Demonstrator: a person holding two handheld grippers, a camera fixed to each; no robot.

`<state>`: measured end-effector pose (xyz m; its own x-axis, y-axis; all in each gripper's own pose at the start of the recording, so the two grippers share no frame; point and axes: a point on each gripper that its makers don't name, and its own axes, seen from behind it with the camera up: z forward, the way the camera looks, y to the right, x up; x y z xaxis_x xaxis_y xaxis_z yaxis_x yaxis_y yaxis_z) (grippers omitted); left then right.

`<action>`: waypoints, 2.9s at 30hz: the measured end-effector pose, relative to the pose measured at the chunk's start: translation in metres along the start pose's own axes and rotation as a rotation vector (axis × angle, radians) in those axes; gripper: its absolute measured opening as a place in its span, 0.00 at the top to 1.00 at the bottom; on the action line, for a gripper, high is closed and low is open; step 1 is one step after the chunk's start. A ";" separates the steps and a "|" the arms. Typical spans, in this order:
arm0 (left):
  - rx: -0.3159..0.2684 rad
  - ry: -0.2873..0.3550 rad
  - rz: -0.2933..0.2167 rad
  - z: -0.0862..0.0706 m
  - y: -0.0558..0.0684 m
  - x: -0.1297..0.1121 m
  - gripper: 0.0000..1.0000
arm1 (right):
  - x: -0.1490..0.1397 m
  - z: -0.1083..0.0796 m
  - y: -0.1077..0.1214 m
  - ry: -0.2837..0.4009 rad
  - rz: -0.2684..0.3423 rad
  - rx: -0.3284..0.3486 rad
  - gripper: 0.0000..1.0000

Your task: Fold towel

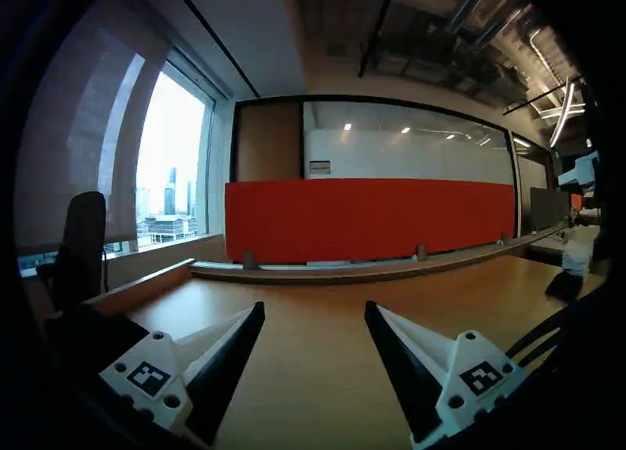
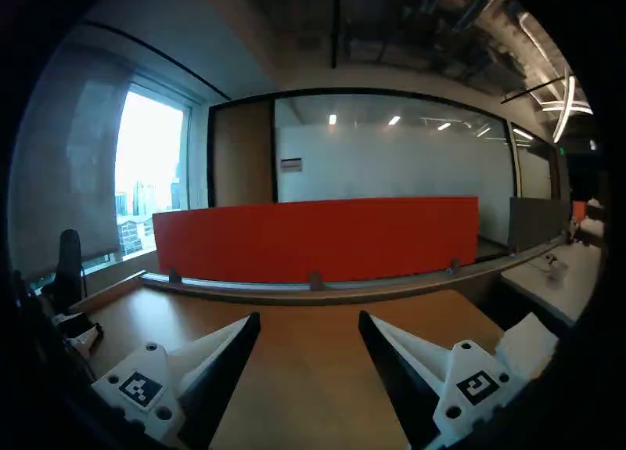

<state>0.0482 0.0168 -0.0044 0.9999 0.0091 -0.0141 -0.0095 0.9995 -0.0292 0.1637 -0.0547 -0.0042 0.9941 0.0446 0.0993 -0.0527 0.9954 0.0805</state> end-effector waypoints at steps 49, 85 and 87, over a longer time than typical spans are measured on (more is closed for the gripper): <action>0.026 -0.014 -0.009 0.003 -0.018 -0.049 0.05 | -0.029 0.010 0.021 0.008 -0.040 -0.041 0.03; 0.026 -0.014 -0.009 0.004 -0.018 -0.048 0.05 | -0.117 0.013 0.061 0.084 0.011 -0.084 0.03; 0.026 -0.014 -0.009 0.004 -0.018 -0.048 0.05 | -0.123 0.014 0.066 0.091 0.015 -0.087 0.03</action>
<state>0.0005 -0.0012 0.0007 1.0000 0.0001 0.0003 -0.0001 1.0000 -0.0037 0.0366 0.0045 0.0026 0.9979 0.0635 0.0094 -0.0634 0.9980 -0.0076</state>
